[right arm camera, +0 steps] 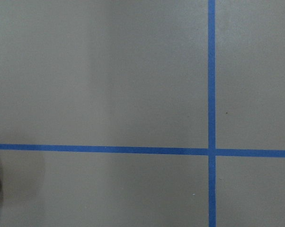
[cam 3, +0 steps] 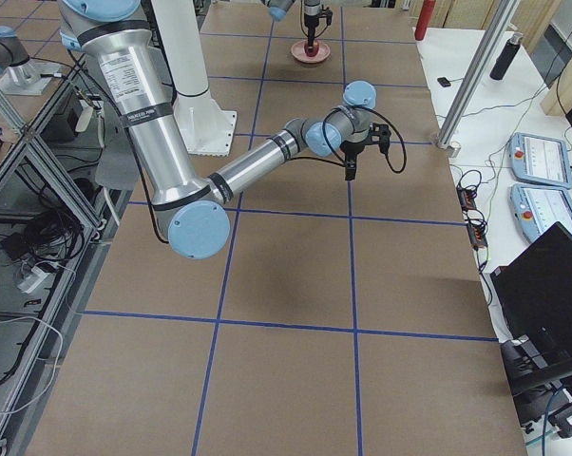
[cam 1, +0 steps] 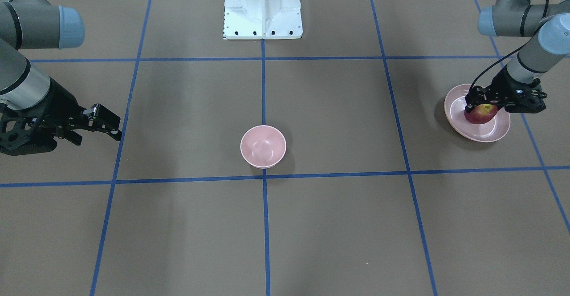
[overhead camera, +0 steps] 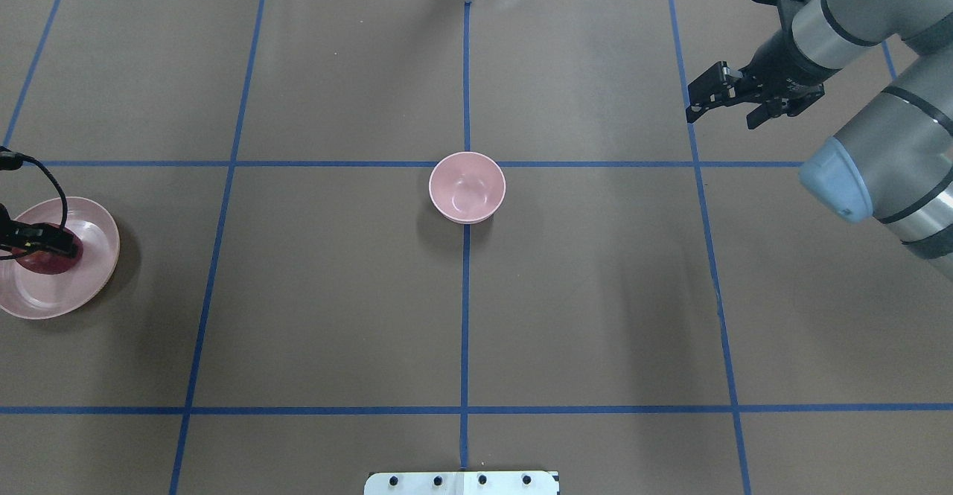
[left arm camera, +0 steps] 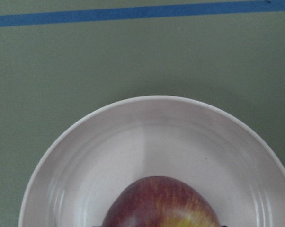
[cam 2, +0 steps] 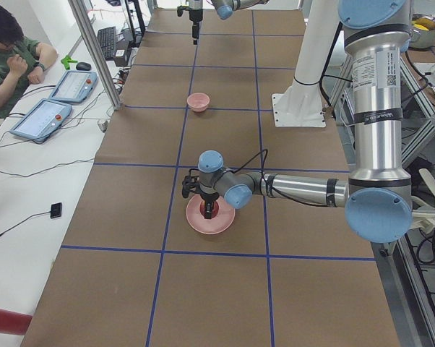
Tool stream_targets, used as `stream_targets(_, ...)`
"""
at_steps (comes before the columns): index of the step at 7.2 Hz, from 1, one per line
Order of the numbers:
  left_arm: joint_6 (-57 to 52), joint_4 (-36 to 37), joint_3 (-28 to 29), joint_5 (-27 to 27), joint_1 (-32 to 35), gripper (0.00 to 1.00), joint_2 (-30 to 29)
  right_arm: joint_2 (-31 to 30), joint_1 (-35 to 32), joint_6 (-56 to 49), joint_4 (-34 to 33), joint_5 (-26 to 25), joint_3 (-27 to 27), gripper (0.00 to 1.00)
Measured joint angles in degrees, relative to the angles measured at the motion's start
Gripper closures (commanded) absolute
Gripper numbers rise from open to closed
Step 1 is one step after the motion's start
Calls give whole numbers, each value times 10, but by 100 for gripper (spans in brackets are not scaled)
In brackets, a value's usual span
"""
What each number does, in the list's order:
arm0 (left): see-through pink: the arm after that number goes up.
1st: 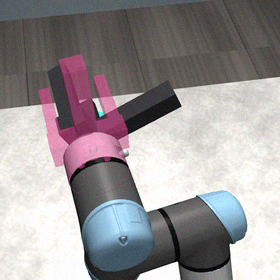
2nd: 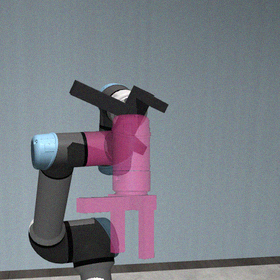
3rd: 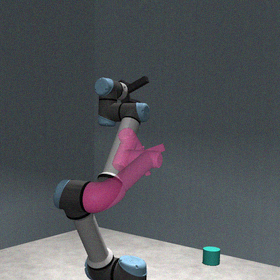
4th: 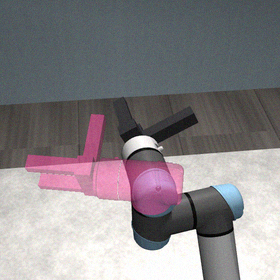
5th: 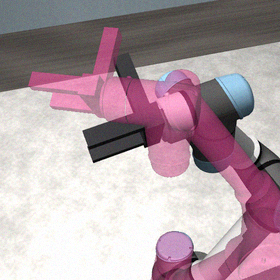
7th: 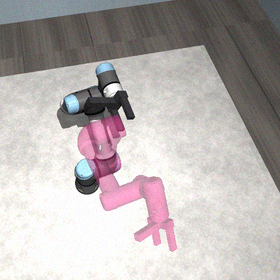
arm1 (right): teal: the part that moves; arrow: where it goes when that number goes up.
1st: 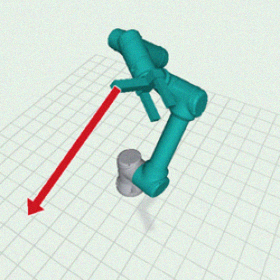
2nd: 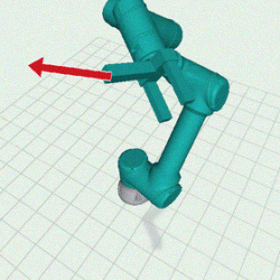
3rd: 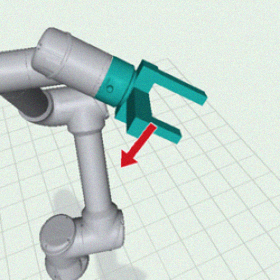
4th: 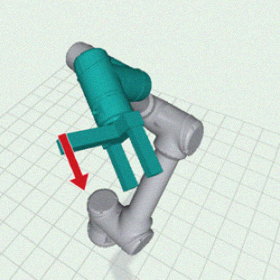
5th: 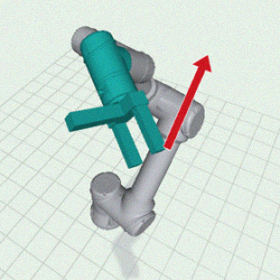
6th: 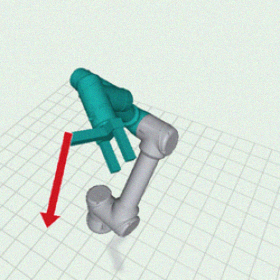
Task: Move apple from plate to bowl
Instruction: 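Lower the left gripper onto the apple on the pink plate and grasp it, then lift the apple with the left gripper and carry it over the pink bowl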
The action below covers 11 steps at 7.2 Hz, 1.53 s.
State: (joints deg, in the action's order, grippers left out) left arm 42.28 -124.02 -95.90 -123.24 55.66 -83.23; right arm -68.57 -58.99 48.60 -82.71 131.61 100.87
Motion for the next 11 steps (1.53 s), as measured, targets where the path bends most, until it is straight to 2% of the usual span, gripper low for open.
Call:
stream_targets(2,1,47,-61,-10,4,100,1,0,-4,-1,0,6,0,0)
stream_targets(3,7,103,-107,-12,5,100,-10,0,-6,-1,0,7,0,0)
stream_targets(5,55,227,-175,-13,5,100,-83,-3,-18,-4,-1,8,0,0)
stream_targets(6,102,276,-181,-13,2,100,-145,-8,-26,-18,-1,8,-1,0)
stream_targets(8,242,359,-164,-6,-34,100,-300,-31,-49,-81,-8,7,-4,0)
stream_targets(9,304,385,-138,12,-67,100,-372,-45,-60,-111,-10,7,-5,0)
stream_targets(11,400,397,-27,57,-126,100,-511,-66,-74,-150,-13,7,-7,0)
